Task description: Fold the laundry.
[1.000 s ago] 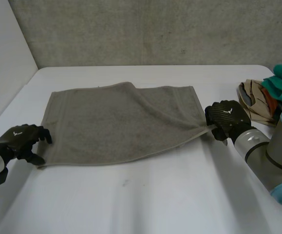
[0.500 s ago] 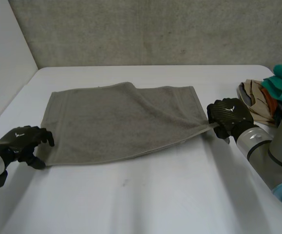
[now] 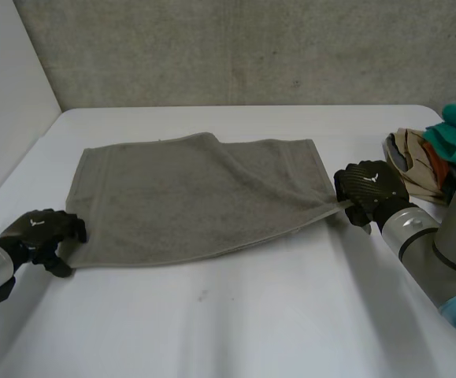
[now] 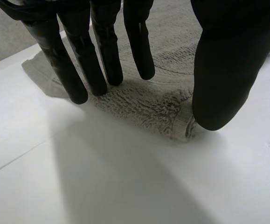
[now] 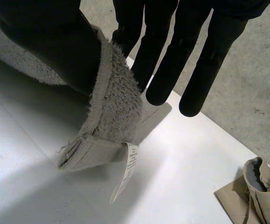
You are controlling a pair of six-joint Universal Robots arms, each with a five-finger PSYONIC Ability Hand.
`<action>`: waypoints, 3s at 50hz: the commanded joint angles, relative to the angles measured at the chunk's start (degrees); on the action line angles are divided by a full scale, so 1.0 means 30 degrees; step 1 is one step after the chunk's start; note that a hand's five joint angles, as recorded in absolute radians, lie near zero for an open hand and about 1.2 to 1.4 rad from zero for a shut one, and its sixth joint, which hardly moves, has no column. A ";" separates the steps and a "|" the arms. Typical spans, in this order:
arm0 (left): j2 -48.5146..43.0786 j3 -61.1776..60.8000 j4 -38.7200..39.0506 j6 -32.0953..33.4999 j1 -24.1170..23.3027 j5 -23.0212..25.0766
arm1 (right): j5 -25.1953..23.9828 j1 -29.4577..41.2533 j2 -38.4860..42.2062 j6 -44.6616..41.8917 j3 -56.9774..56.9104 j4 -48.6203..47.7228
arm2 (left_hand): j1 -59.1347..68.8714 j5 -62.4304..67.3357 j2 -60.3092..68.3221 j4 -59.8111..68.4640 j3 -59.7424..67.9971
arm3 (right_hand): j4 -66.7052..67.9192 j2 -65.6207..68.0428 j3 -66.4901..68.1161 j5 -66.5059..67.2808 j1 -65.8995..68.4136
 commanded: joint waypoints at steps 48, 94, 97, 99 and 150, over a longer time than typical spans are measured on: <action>0.0913 0.6731 -0.9708 0.4850 -0.3039 -0.2191 | 0.1384 -0.0845 0.1531 -1.0047 -0.4805 1.0141 | 1.4694 1.4832 1.4769 1.4851 1.4810 | 0.3793 0.4138 0.3930 0.3783 0.5093; -0.1086 1.0373 -0.2525 -0.0281 -0.7086 -0.7441 | 0.0802 -0.0959 0.1741 -0.2927 -0.8591 0.7056 | -0.8639 -0.8501 -0.8564 -0.8482 -0.8523 | -1.9540 -1.9195 -1.9403 -1.9550 -1.8240; -0.0003 0.8590 -0.2379 -0.0427 -0.6852 -0.6535 | 0.0392 -0.1544 0.1096 -0.2811 -0.7479 0.9277 | -0.8639 -0.8501 -0.8564 -0.8482 -0.8523 | -1.9441 -1.9096 -1.9303 -1.9450 -1.8140; 0.0380 0.7794 -0.2233 -0.0603 -0.6734 -0.6181 | 0.0245 -0.1897 0.1036 -0.2664 -0.6950 1.0280 | -0.8639 -0.8501 -0.8564 -0.8482 -0.8523 | -1.7192 -1.6847 -1.7055 -1.7202 -1.5892; 0.3927 0.2722 0.0346 -0.3122 -0.6148 -0.5505 | 0.0190 0.0113 -0.1424 -0.8552 -0.3138 0.0212 | -0.8639 -0.8501 -0.8564 -0.8482 -0.8523 | 0.3793 0.4138 0.3930 0.3783 0.5093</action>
